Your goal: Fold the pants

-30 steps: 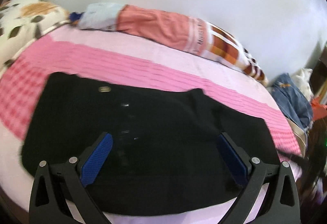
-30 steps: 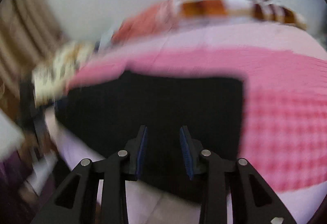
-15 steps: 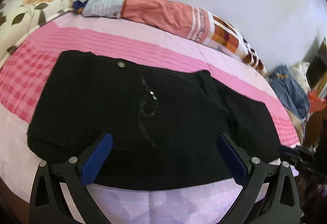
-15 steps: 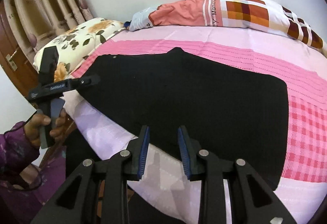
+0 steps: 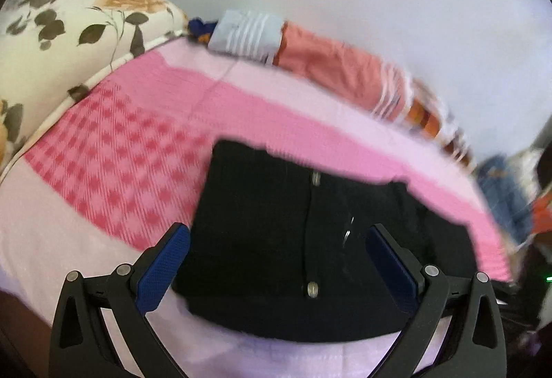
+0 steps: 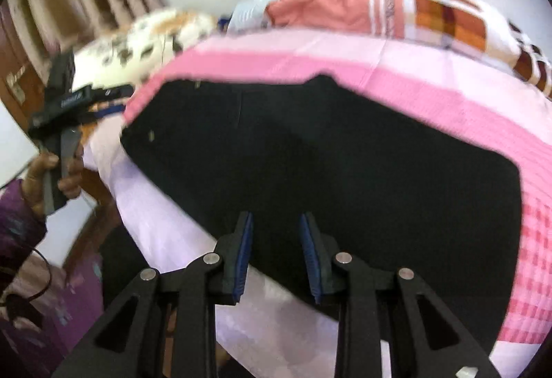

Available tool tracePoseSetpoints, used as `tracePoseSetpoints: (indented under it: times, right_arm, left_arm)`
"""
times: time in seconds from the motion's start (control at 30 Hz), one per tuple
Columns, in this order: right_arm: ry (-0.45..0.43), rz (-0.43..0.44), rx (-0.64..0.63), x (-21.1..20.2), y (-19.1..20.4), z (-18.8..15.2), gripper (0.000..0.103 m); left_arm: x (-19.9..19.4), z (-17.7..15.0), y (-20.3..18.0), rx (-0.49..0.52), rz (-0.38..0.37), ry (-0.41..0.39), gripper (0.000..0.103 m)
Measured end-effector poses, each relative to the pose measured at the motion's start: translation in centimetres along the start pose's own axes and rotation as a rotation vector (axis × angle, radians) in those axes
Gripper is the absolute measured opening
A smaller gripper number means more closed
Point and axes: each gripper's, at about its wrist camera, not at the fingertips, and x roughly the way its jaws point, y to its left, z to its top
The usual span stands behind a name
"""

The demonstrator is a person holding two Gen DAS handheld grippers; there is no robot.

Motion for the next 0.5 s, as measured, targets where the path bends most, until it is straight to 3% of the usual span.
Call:
tracePoseSetpoints:
  times: [0.1,0.17,0.27,0.3,0.33,0.37,0.43,0.5]
  right_arm:
    - [-0.008,0.027,0.091,-0.2,-1.9,0.4,0.028]
    - [0.005,0.036,0.155,0.4,-2.9,0.4,0.028]
    - [0.026,0.032,0.205,1.1,-3.5,-0.1,0.028]
    - [0.030,0.029,0.209,1.1,-3.5,-0.2,0.028]
    - [0.032,0.026,0.208,1.2,-3.5,-0.4,0.028]
    - [0.033,0.022,0.207,1.3,-3.4,-0.4,0.028]
    - [0.035,0.021,0.210,1.2,-3.3,-0.3,0.028]
    - [0.031,0.030,0.219,1.3,-3.2,0.1,0.028]
  left_arm:
    - [0.6,2.0,2.0,0.031,-0.012,0.010,0.101]
    - [2.5,3.0,3.3,0.043,-0.081,0.088,0.101]
    - [5.7,3.9,5.2,0.049,-0.083,0.197,0.101]
    - [6.8,3.9,5.8,0.035,-0.124,0.238,0.101]
    - [8.1,3.8,6.3,0.009,-0.237,0.315,0.101]
    - [8.9,3.6,6.4,0.007,-0.300,0.362,0.101]
    - [9.6,3.5,5.6,0.102,-0.330,0.376,0.101]
    - [9.6,3.7,5.3,0.111,-0.333,0.387,0.101]
